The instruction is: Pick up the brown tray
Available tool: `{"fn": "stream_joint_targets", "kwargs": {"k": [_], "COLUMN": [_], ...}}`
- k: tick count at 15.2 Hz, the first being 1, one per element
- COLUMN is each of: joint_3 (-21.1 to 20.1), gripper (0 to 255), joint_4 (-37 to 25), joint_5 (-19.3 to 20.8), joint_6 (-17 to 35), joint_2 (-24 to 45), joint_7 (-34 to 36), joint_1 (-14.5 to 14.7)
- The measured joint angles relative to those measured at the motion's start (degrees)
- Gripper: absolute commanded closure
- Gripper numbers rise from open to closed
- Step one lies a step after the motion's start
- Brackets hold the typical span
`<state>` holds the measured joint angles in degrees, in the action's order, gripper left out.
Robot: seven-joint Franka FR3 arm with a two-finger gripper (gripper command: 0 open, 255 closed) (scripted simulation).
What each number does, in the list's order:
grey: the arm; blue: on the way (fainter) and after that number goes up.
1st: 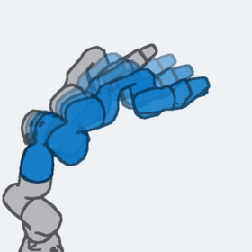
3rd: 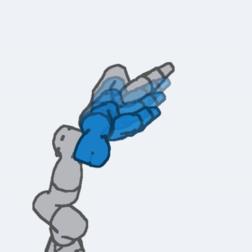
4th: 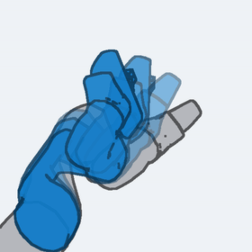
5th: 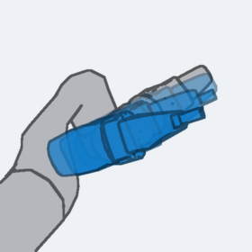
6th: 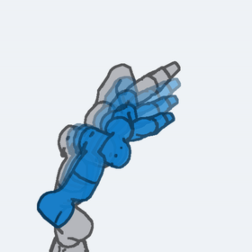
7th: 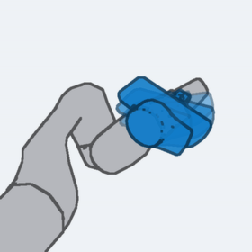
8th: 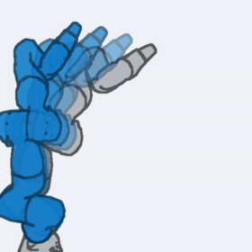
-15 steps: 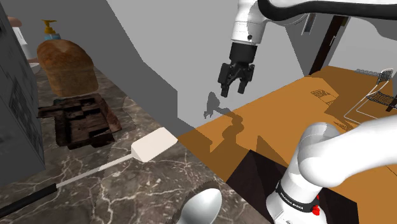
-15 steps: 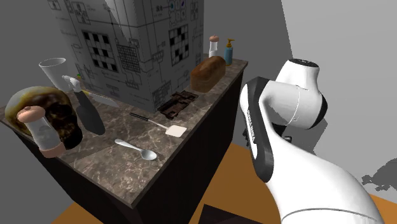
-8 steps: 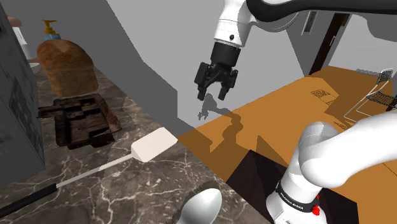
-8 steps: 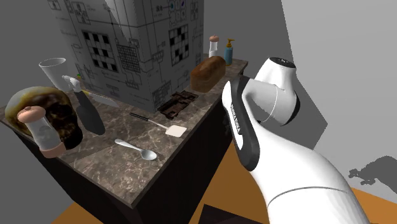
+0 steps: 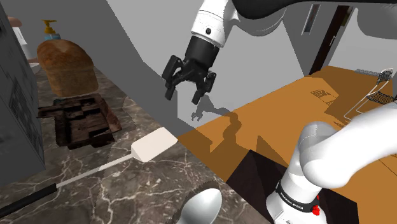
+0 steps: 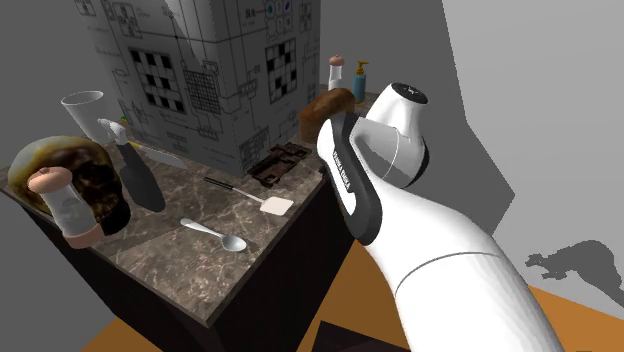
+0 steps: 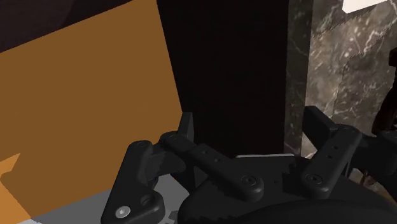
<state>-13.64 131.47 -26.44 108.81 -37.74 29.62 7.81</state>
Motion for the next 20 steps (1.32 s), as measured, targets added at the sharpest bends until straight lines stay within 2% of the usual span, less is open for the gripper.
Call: {"fn": "stream_joint_targets", "kwargs": {"k": [8, 12, 15, 20], "joint_3": [-6.42, -9.61, -10.5, -11.12], "gripper": [0, 0, 0, 0], "joint_4": [-6.19, -11.93, -12.19, -8.76], "joint_5": [-6.17, -7.27, -8.03, -9.46], "joint_6": [11.96, 17.02, 19.57, 23.29], "joint_2": [8.18, 13.46, 14.64, 14.82], "joint_7": [5.96, 9.31, 9.7, 8.29], "joint_1": [1.42, 1.37, 1.57, 2.21]}}
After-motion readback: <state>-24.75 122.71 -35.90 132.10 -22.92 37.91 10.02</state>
